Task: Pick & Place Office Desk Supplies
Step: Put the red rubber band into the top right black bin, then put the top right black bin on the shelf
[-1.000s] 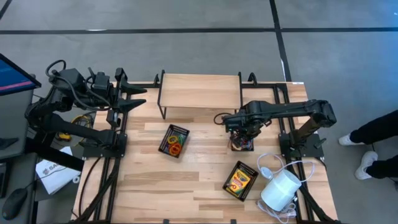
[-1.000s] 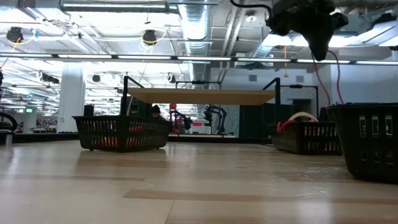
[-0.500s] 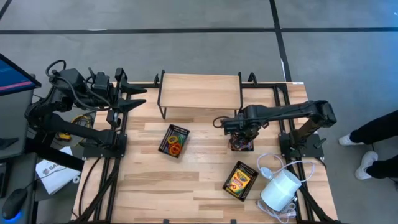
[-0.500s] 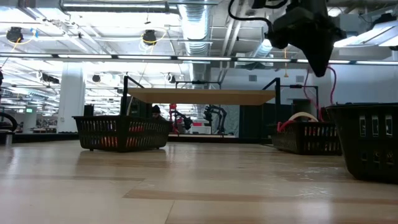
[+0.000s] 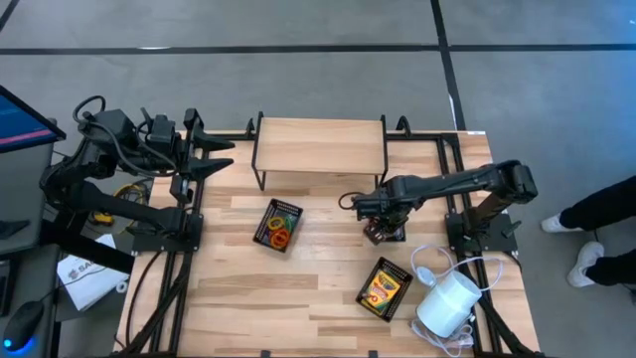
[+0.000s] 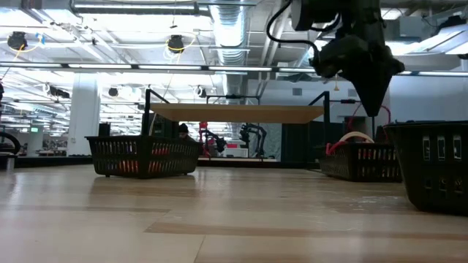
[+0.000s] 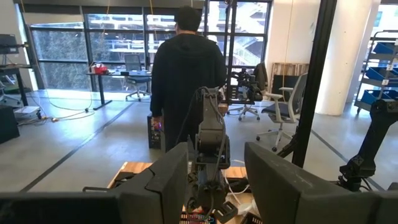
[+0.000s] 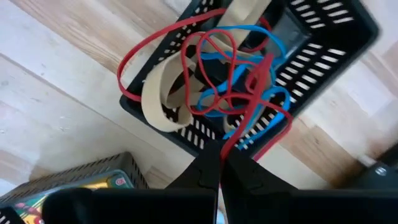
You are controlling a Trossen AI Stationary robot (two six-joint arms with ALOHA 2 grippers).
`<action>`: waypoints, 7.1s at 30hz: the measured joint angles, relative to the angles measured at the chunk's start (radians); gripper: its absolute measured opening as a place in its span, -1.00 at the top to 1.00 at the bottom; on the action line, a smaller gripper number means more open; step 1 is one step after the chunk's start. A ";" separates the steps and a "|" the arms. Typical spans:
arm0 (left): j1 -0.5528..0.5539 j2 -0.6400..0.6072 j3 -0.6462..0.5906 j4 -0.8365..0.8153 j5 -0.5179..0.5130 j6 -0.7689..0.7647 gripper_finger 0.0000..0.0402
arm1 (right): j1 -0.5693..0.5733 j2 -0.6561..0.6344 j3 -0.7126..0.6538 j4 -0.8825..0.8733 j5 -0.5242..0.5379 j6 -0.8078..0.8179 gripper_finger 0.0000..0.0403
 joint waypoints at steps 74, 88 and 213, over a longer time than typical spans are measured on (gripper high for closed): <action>0.000 0.002 0.000 -0.002 0.003 -0.019 0.24 | -0.117 0.012 -0.110 0.186 -0.068 -1.005 1.00; 0.000 0.002 0.000 -0.003 -0.002 -0.019 0.24 | -0.117 0.012 -0.213 0.282 -0.068 -0.996 1.00; 0.000 0.002 0.000 -0.007 0.003 -0.015 0.24 | -0.228 0.010 0.229 -0.070 -0.072 0.364 0.16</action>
